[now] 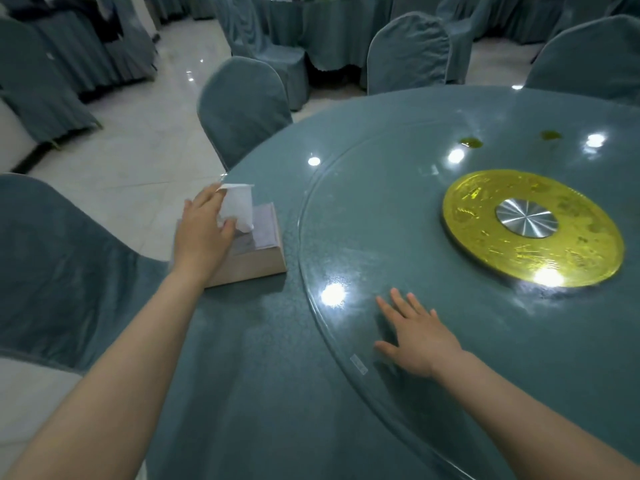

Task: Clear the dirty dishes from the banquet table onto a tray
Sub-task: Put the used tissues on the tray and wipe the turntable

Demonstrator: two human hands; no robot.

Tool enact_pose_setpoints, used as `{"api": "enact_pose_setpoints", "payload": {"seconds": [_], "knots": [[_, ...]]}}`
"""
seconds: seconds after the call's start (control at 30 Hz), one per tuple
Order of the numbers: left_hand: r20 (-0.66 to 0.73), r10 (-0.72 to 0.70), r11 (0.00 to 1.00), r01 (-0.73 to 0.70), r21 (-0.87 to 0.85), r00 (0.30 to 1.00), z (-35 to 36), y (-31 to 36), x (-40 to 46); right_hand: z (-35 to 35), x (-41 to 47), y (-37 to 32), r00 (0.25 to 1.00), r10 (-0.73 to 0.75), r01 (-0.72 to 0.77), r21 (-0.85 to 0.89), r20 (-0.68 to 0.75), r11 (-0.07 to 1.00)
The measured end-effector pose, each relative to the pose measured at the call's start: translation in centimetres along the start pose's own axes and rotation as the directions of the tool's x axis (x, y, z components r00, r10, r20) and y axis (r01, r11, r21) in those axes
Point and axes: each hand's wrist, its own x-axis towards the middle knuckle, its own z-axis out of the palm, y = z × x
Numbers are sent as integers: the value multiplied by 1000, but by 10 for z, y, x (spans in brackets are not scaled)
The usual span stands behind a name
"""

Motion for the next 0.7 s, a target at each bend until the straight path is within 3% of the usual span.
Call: {"api": "enact_pose_setpoints", "payload": {"seconds": [0.1,0.2,0.27,0.33,0.4,0.47,0.6,0.7], "knots": [[-135,75,995,-83,-54,988,-19,8,1,-1,-1,0,1000,8,-8,-6,1,1000],[-230,-19,969,-39,-244,973,-32,12,-3,-1,-2,-2,1000,10,-10,-6,3,1000],[-181,-99,925,23,-380,978,-35,10,-6,-2,-1,-3,1000,11,-11,-5,7,1000],[-33,-140,904,114,-413,990,-32,1,-7,-1,-2,-3,1000,11,-11,-4,6,1000],[140,-180,937,213,-278,974,-22,-15,-5,0,-2,-2,1000,10,-10,-4,0,1000],[231,-205,975,220,-40,951,-10,-28,-5,2,-2,0,1000,6,-6,-11,-3,1000],[213,-125,966,70,250,969,10,-42,1,6,-2,3,1000,7,-7,-19,4,1000],[284,-109,940,6,342,953,26,-46,14,7,-2,5,1000,4,-4,-15,-4,1000]]}}
